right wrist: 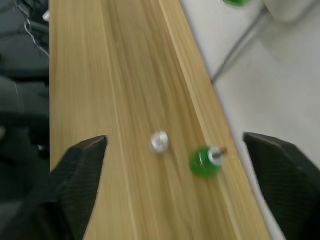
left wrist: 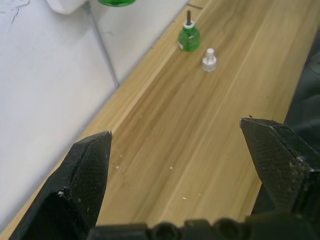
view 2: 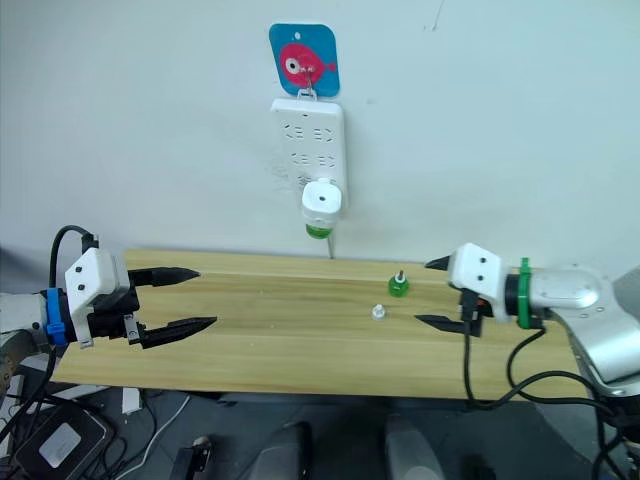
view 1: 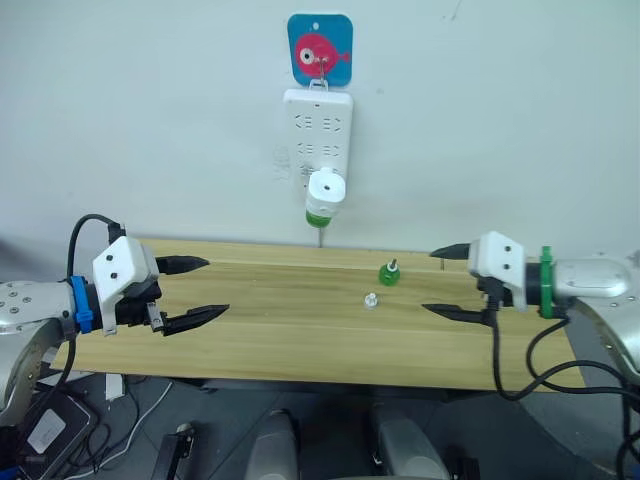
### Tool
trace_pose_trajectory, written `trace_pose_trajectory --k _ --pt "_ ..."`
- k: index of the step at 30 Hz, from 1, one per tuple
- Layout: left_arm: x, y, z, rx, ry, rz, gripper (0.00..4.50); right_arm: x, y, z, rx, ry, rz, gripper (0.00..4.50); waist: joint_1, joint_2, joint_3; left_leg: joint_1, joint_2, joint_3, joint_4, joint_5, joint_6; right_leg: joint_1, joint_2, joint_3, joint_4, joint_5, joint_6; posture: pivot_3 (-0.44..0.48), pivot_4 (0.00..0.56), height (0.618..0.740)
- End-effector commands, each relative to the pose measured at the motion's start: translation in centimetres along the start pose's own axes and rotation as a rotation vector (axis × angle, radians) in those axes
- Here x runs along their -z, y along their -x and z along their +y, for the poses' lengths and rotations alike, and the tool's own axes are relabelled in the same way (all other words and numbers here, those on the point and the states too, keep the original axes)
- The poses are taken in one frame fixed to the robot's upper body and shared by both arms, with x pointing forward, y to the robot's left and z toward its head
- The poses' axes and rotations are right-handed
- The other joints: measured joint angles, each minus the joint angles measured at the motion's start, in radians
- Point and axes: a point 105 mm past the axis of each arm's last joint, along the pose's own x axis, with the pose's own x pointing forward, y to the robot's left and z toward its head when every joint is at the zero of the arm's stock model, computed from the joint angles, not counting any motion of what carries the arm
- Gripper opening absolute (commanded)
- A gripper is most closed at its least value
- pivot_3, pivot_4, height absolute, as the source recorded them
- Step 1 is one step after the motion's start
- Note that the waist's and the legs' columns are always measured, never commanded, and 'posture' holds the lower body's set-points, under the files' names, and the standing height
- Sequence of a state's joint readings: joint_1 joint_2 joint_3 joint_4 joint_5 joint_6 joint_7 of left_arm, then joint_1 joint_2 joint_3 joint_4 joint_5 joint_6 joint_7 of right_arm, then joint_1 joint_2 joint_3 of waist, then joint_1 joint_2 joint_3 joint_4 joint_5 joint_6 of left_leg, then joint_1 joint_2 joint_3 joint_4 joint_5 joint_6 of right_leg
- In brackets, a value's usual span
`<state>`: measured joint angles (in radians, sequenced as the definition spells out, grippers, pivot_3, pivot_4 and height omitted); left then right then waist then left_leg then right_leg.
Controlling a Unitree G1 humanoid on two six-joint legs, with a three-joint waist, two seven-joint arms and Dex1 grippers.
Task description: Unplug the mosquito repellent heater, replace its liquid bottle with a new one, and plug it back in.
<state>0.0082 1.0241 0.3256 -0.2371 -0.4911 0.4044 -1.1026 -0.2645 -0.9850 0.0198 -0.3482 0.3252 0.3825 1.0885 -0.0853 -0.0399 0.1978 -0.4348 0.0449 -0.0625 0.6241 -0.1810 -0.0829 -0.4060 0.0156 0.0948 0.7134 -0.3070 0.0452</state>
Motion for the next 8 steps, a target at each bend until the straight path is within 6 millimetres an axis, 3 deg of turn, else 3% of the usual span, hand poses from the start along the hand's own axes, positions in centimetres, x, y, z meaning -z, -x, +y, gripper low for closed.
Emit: trace_pose_trajectory --k 1,8 --pt "1.15 0.25 0.27 -0.054 -0.078 0.107 4.50 -0.21 1.33 -0.32 -0.002 0.056 -0.006 4.47 -0.004 0.000 -0.013 0.001 0.000 0.000 0.000 0.000 0.000 0.001 0.000 0.000 0.000 0.000 0.000 -0.070 0.052 0.725" --pt "1.30 0.58 0.14 -0.025 -0.059 0.089 4.50 0.33 1.29 -0.42 -0.007 0.064 -0.013 4.47 -0.015 0.001 -0.034 0.001 0.000 0.001 0.000 -0.001 0.001 0.001 0.001 0.001 0.000 0.000 0.000 -0.051 0.048 0.725"
